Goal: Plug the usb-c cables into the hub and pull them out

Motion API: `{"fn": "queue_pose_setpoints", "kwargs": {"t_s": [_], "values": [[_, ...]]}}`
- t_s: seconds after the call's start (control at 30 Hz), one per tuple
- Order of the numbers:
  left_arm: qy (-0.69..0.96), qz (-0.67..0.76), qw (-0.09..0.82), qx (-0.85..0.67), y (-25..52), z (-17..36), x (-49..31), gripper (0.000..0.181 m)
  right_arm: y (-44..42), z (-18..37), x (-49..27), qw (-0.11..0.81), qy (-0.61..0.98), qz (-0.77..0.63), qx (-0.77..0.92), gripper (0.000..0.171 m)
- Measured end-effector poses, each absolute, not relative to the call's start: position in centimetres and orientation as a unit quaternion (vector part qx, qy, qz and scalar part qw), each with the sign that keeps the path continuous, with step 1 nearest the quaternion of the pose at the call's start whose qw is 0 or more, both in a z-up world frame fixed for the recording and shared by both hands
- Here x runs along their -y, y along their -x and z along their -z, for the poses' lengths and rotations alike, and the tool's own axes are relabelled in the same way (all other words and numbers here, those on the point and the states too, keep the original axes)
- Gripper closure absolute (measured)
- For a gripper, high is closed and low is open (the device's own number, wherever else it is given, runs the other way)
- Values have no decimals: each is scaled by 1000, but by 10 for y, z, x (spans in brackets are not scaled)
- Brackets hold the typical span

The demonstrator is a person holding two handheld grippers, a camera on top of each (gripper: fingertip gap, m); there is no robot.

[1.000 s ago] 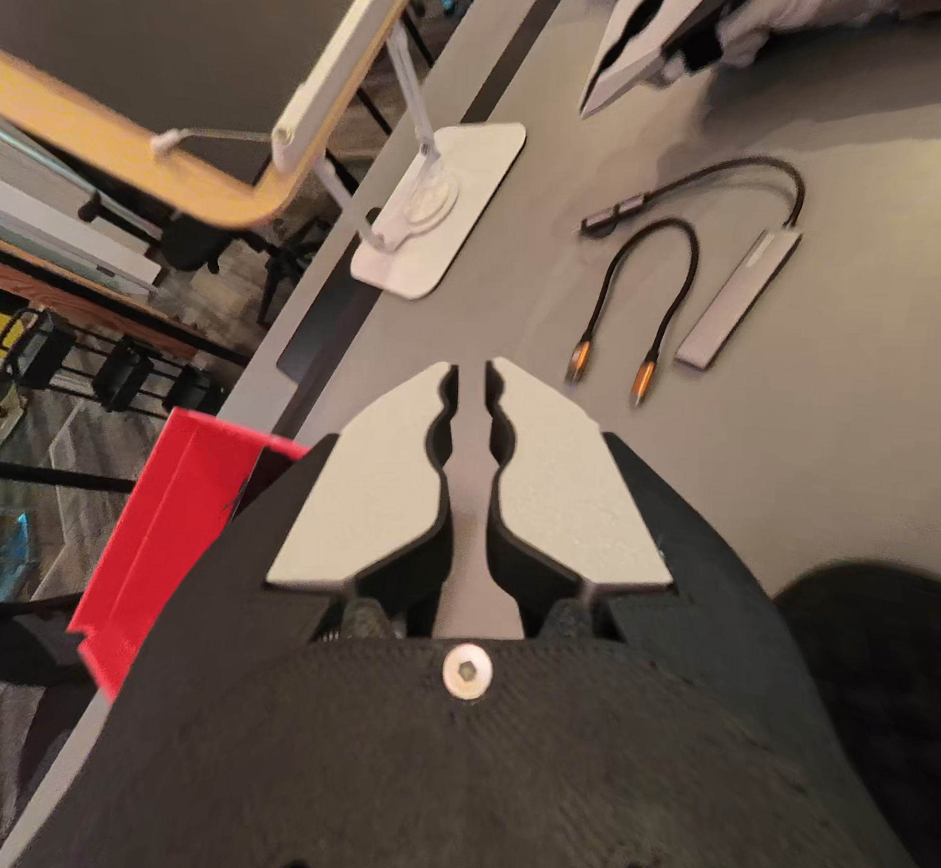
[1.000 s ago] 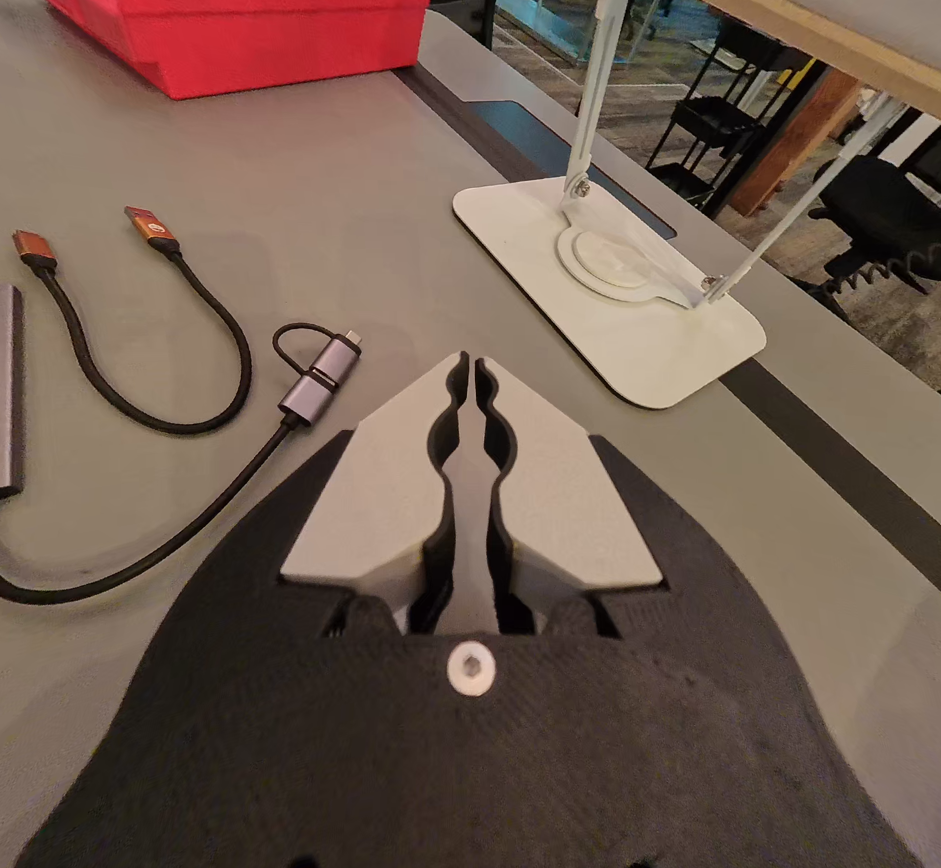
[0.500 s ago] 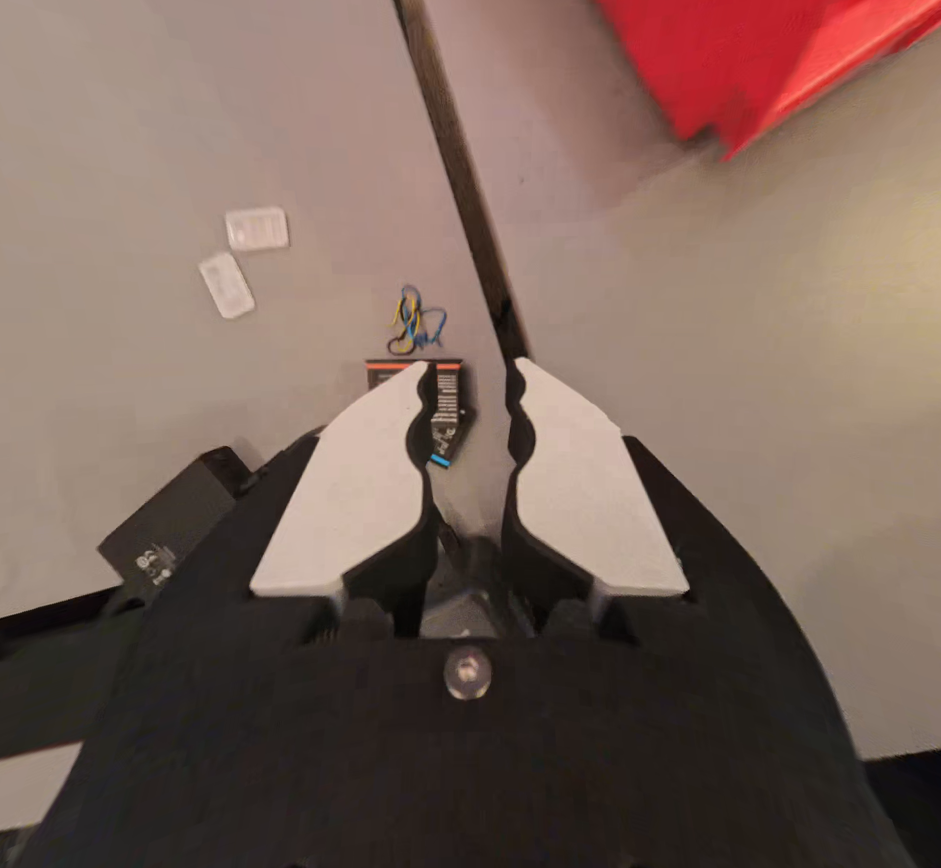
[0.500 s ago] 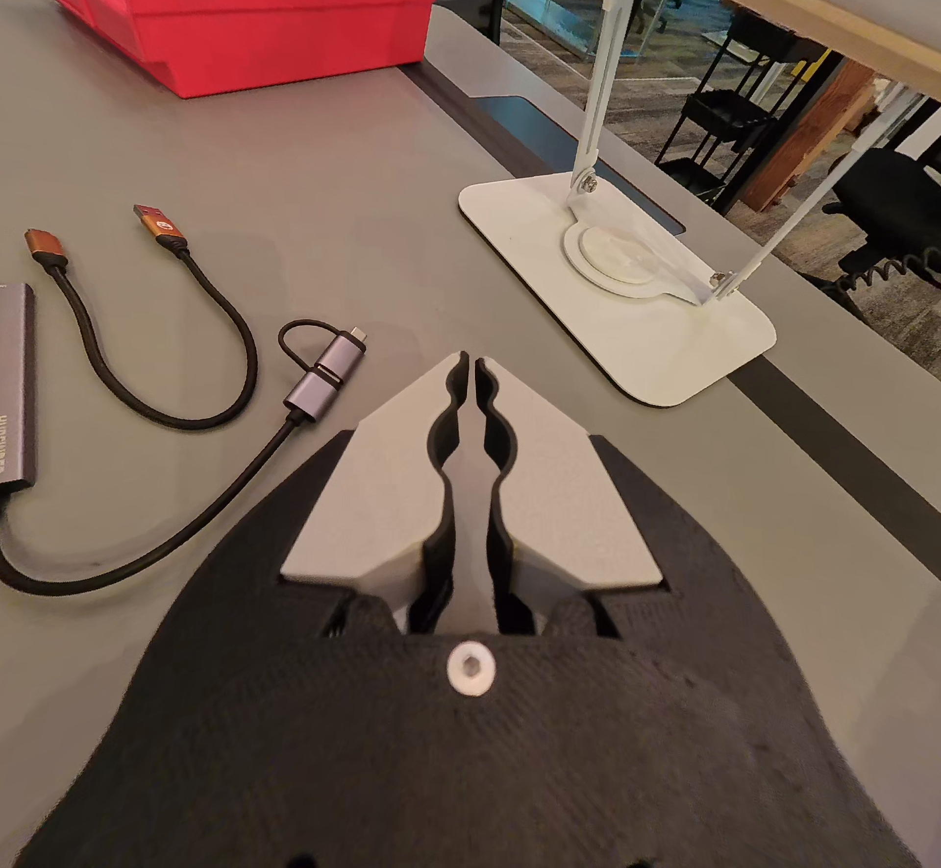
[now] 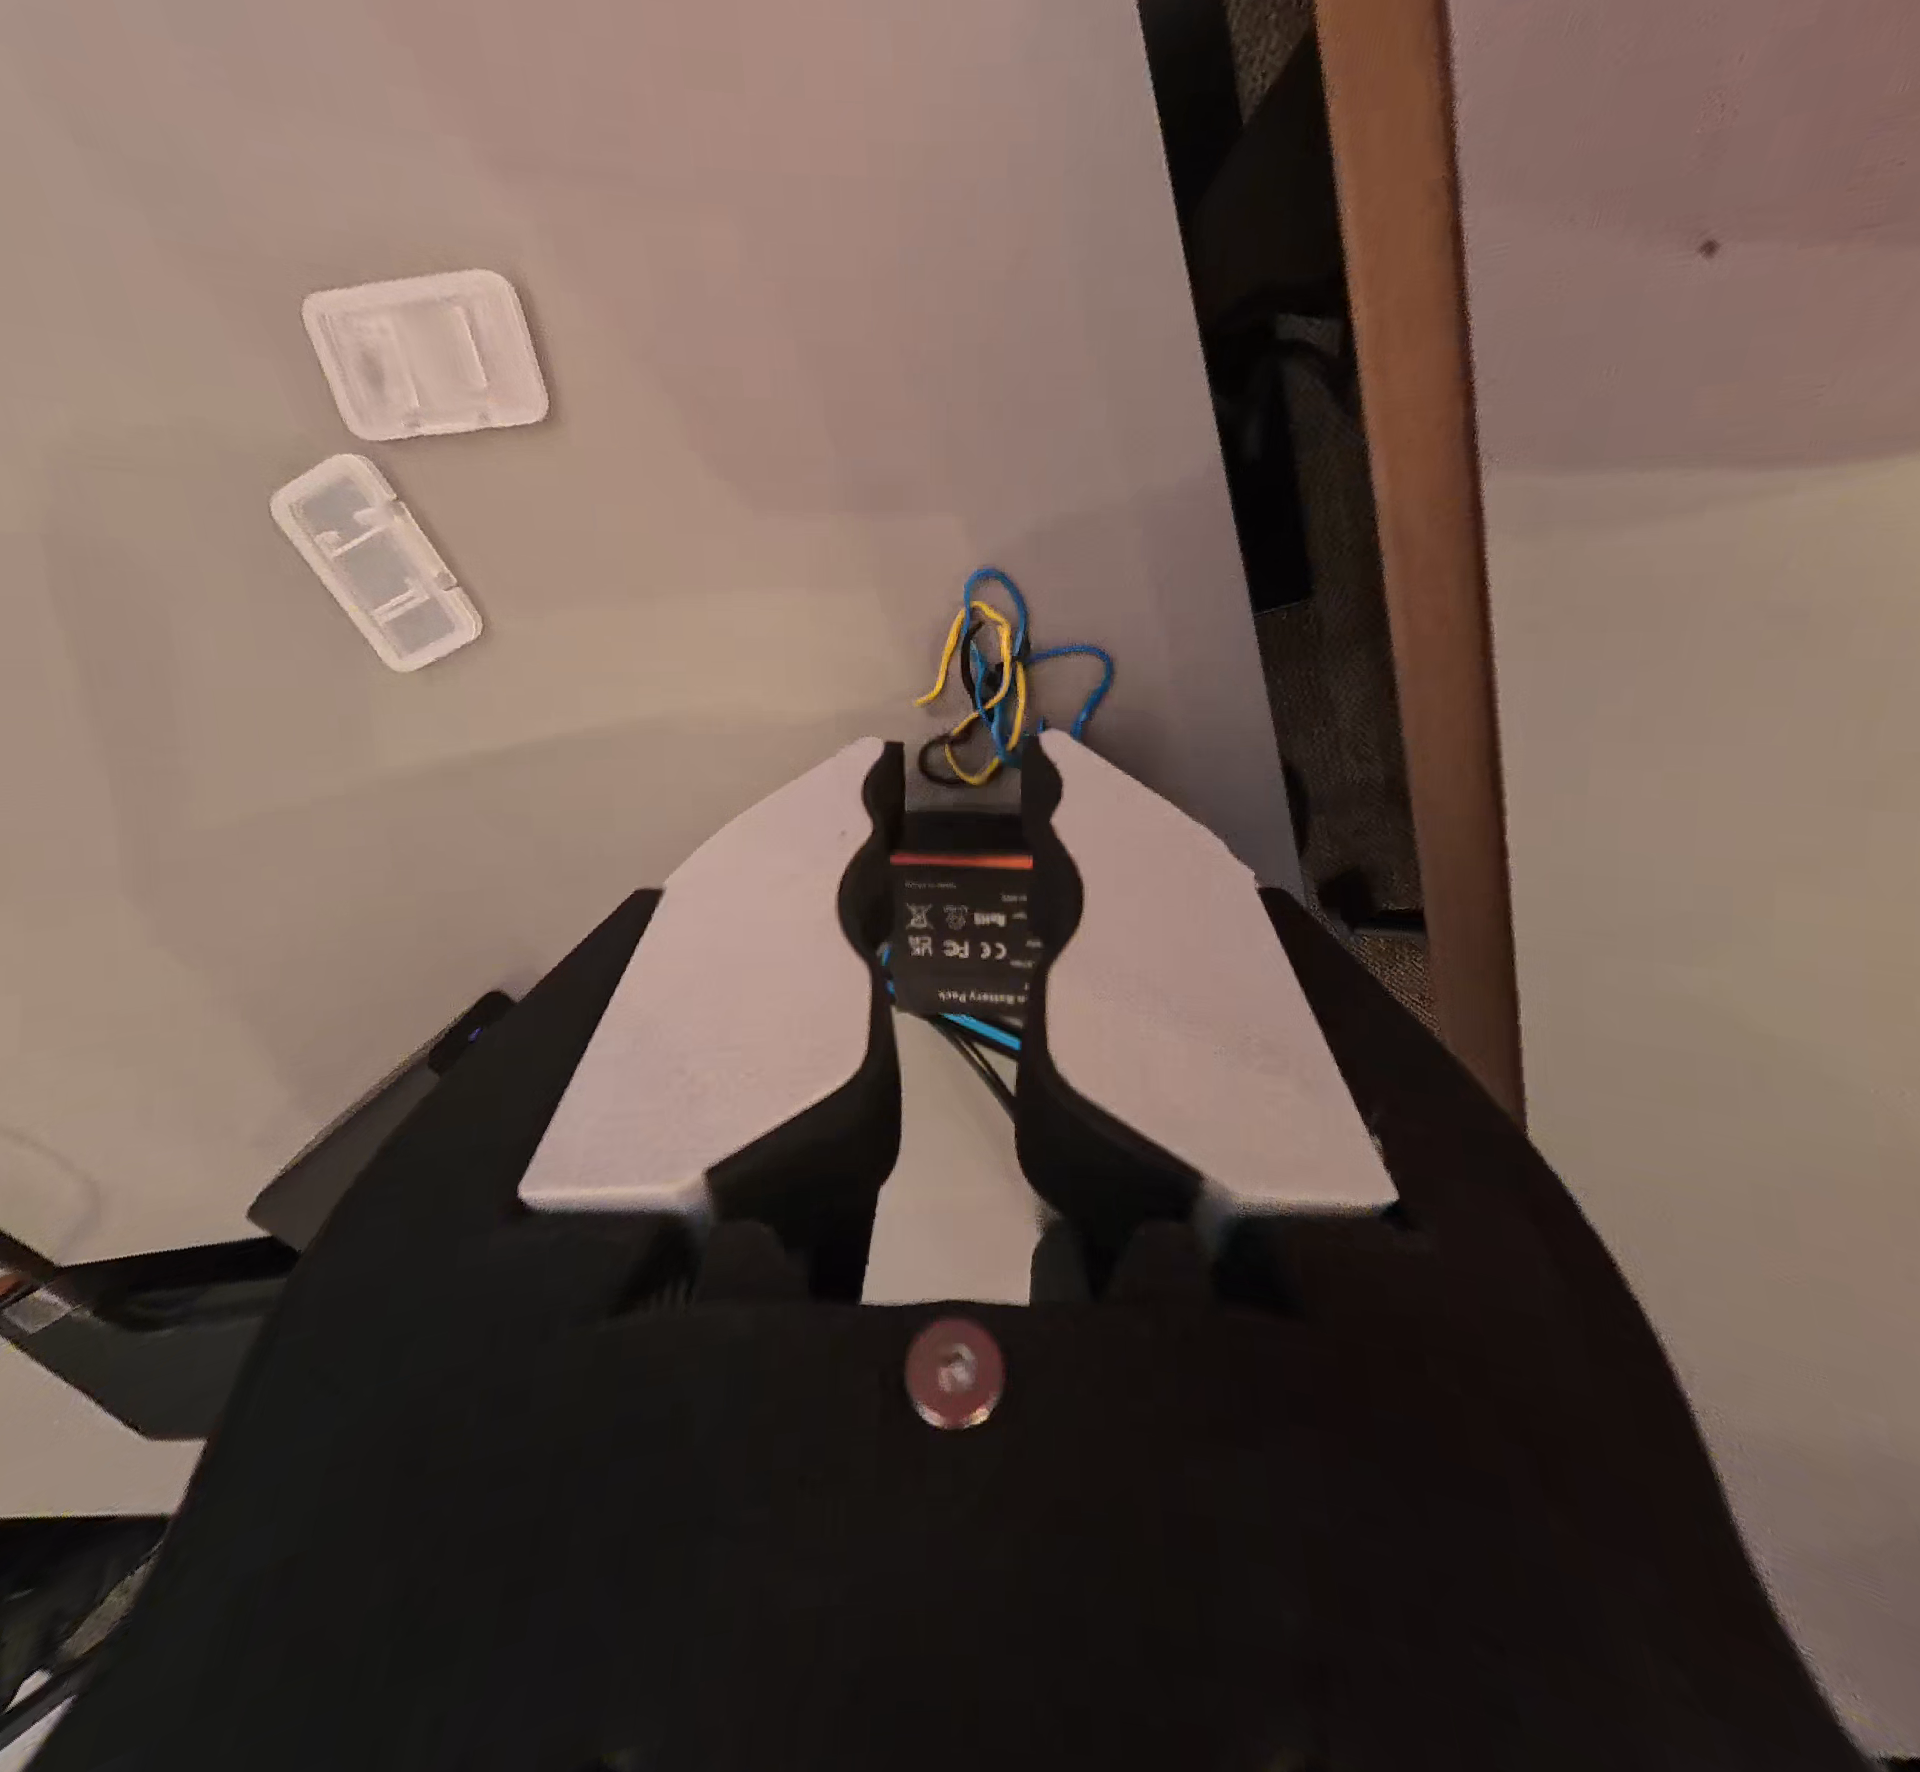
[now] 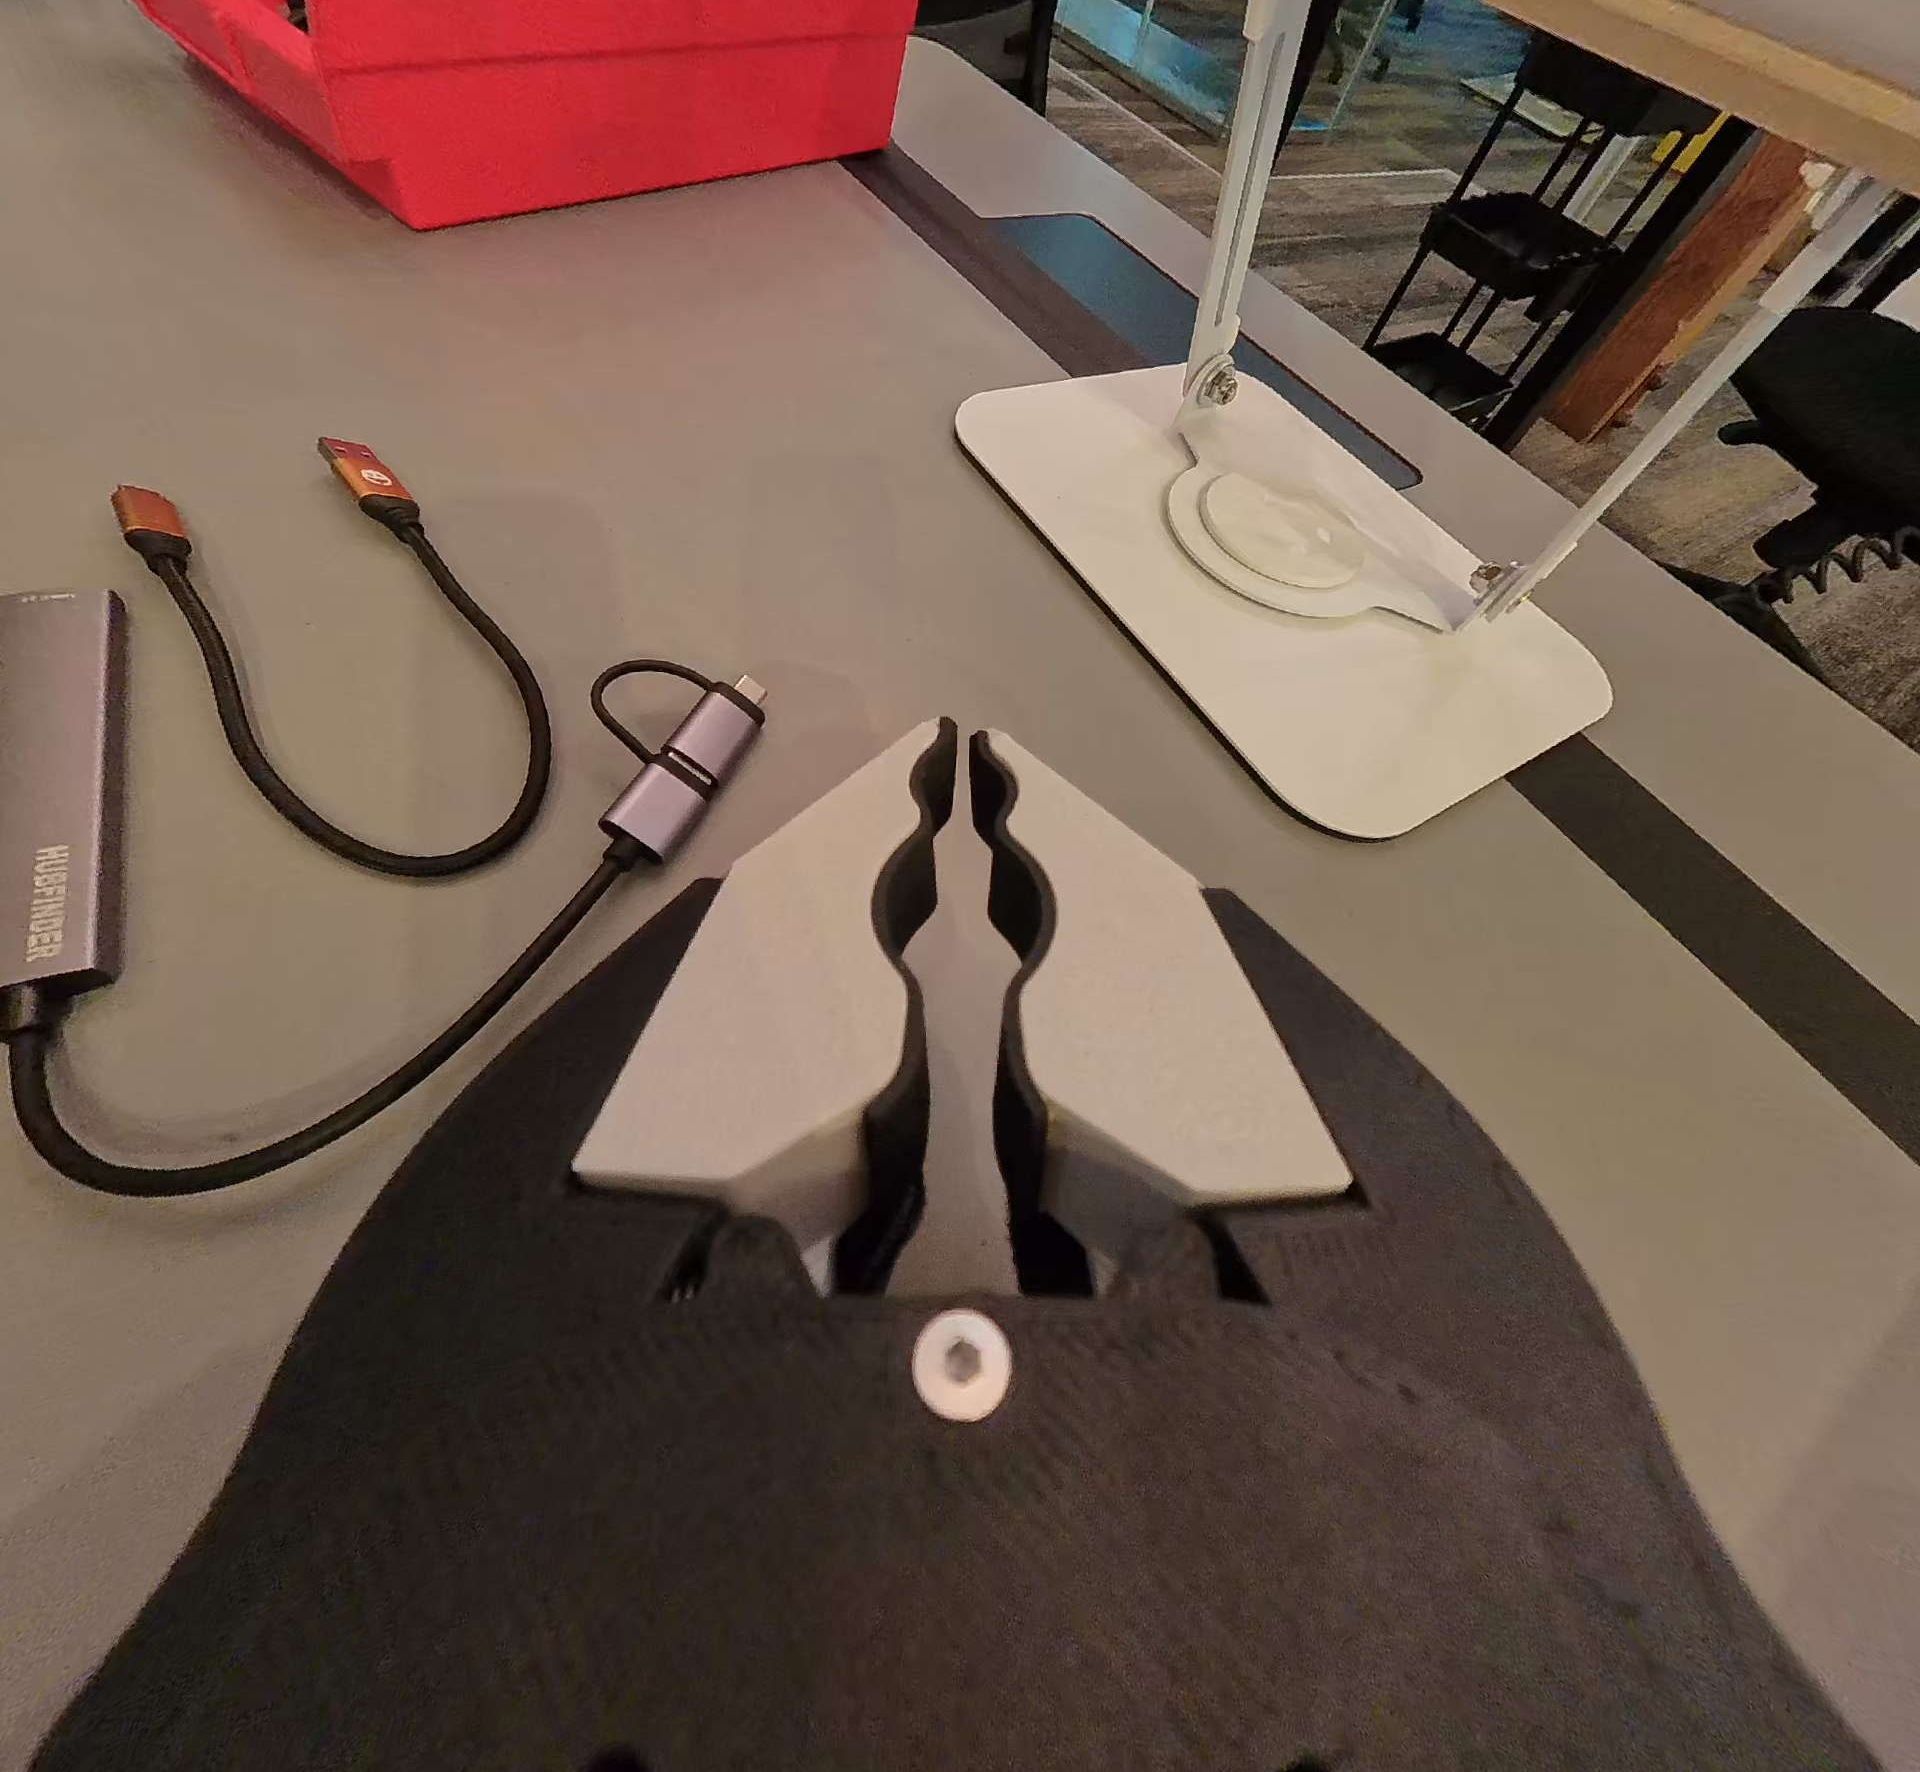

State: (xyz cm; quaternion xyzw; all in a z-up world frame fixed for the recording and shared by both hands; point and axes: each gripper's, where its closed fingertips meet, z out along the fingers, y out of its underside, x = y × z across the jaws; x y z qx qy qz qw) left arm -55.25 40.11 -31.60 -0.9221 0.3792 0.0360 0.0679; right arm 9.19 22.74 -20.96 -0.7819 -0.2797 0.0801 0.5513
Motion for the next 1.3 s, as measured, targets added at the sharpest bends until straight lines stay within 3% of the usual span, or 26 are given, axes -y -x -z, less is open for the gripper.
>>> {"fn": "queue_pose_setpoints", "kwargs": {"t_s": [0.13, 0.23, 0.33, 0.97, 1.17, 1.3], "values": [[919, -47, 68, -386, 554, 321, -405, 160, -92, 209, -227, 552, 781, -83, 280, 171], [921, -39, 61, -384, 553, 324, -402, 176, -92, 209, -227, 552, 781, -84, 280, 171], [921, -35, 69, -381, 556, 321, -403, 179, -91, 209, -227, 552, 781, -84, 280, 171], [897, -63, 232, -370, 568, 234, -432, 180, -91, 209, -227, 551, 781, -84, 282, 171], [850, -17, 277, -449, 501, 176, -376, 180, -91, 210, -227, 549, 782, -84, 282, 171], [790, 17, 270, -550, 421, 172, -310, 180, -90, 211, -227, 548, 783, -85, 283, 171]]}}
